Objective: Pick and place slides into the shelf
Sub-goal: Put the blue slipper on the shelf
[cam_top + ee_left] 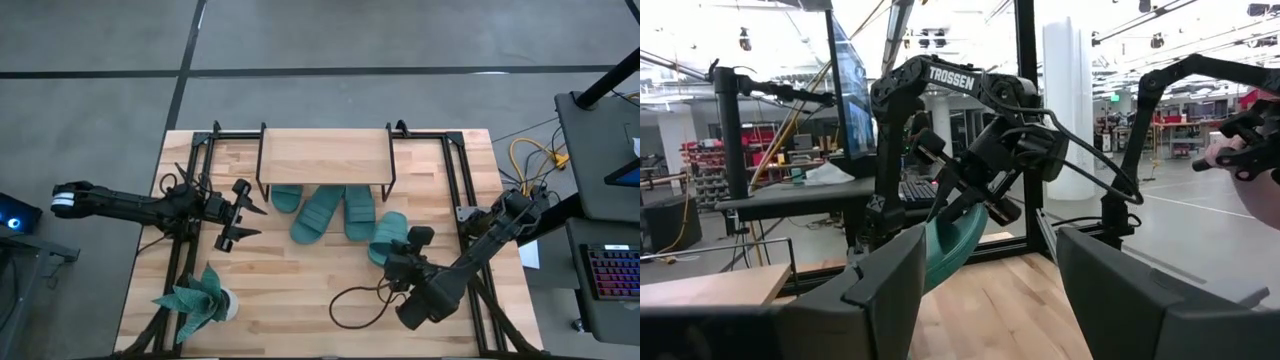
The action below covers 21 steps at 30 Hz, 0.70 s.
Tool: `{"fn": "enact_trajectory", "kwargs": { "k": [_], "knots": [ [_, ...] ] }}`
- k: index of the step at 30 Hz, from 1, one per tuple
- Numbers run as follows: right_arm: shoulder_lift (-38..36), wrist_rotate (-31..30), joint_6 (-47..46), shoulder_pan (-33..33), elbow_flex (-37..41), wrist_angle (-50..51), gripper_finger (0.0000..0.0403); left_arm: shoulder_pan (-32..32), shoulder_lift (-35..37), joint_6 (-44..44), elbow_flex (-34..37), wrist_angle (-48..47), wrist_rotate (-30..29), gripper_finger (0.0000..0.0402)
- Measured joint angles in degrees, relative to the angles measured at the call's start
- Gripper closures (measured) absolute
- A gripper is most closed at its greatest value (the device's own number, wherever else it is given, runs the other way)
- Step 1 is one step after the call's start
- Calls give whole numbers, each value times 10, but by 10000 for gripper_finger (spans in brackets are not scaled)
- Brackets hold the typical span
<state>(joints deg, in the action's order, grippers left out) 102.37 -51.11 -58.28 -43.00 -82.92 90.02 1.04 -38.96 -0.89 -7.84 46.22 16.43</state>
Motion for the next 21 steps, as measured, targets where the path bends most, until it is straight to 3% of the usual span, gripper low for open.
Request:
{"fn": "enact_trajectory", "kwargs": {
  "k": [21],
  "knots": [
    [0, -36, 57, 0, -49, 0, 392, 0, 0, 0, 0, 0, 0, 191]
  ]
}}
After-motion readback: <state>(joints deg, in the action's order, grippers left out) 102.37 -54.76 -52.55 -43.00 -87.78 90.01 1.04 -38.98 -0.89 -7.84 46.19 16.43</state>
